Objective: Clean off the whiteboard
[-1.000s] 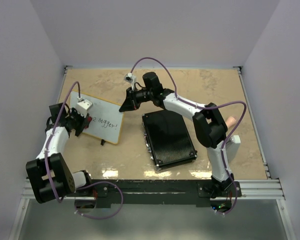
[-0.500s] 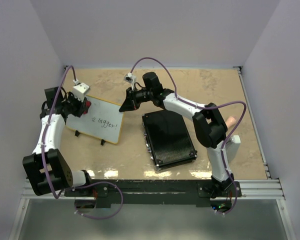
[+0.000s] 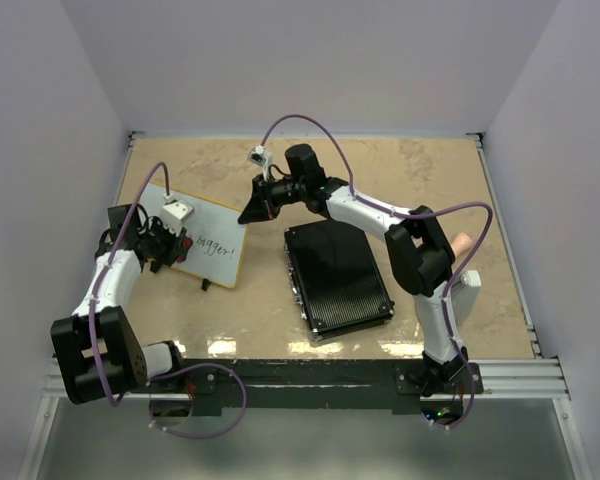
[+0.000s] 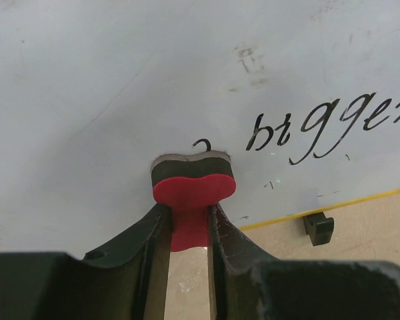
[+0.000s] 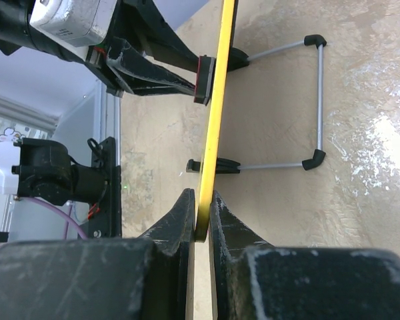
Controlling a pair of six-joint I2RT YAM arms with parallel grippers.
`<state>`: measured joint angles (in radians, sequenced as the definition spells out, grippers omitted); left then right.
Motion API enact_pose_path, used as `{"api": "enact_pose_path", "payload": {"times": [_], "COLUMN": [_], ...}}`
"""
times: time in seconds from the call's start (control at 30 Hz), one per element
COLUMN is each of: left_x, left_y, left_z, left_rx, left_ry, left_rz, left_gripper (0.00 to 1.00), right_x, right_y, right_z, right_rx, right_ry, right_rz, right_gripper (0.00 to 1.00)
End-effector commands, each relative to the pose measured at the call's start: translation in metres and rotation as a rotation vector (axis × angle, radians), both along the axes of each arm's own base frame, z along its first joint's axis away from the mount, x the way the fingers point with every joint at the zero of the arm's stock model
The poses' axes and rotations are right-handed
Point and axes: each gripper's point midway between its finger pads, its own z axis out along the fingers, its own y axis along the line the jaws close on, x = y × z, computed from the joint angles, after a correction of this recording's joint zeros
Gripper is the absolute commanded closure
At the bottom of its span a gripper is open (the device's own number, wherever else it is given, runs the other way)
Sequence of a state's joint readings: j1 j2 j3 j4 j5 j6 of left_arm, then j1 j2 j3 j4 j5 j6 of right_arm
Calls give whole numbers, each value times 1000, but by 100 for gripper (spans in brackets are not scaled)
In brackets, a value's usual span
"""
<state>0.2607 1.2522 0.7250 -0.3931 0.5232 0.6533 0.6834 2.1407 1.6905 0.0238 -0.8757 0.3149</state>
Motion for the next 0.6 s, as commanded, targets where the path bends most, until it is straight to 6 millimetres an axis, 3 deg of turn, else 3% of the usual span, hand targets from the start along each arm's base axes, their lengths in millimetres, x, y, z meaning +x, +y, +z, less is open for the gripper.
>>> {"api": "enact_pose_path", "payload": {"times": [0.0, 0.03, 0.1, 0.13, 0.23, 0.3, 0.4, 0.53, 0.57], "left_x": [9, 24, 37, 51, 63, 64, 54, 16, 10], "left_y": [-11, -10, -11, -11, -16, -23, -30, -30, -28], "left_z": [6, 27, 49, 74, 96, 97, 79, 12, 3], "left_rx": [9, -4, -30, -47, -75, -84, -71, 21, 39], "left_ry": [-25, -67, -101, -146, -183, -180, -136, -15, 1], "left_rz": [-48, -29, -16, 0, 2, -5, -19, -59, -60], "left_gripper": [100, 100, 100, 100, 100, 100, 100, 100, 100], "right_x": [-22, -21, -22, -22, -22, -22, -22, -23, -23], "right_y": [14, 14, 14, 14, 14, 13, 13, 14, 14], "right_z": [-6, -7, -8, -7, -9, -9, -8, -6, -7], "right_rx": [10, 9, 7, 9, 6, 7, 10, 15, 13], "right_ry": [-27, -25, -23, -26, -22, -23, -24, -26, -24], "right_rz": [97, 95, 95, 95, 97, 95, 94, 100, 100], "right_gripper": [100, 100, 100, 100, 100, 100, 100, 100, 100]}}
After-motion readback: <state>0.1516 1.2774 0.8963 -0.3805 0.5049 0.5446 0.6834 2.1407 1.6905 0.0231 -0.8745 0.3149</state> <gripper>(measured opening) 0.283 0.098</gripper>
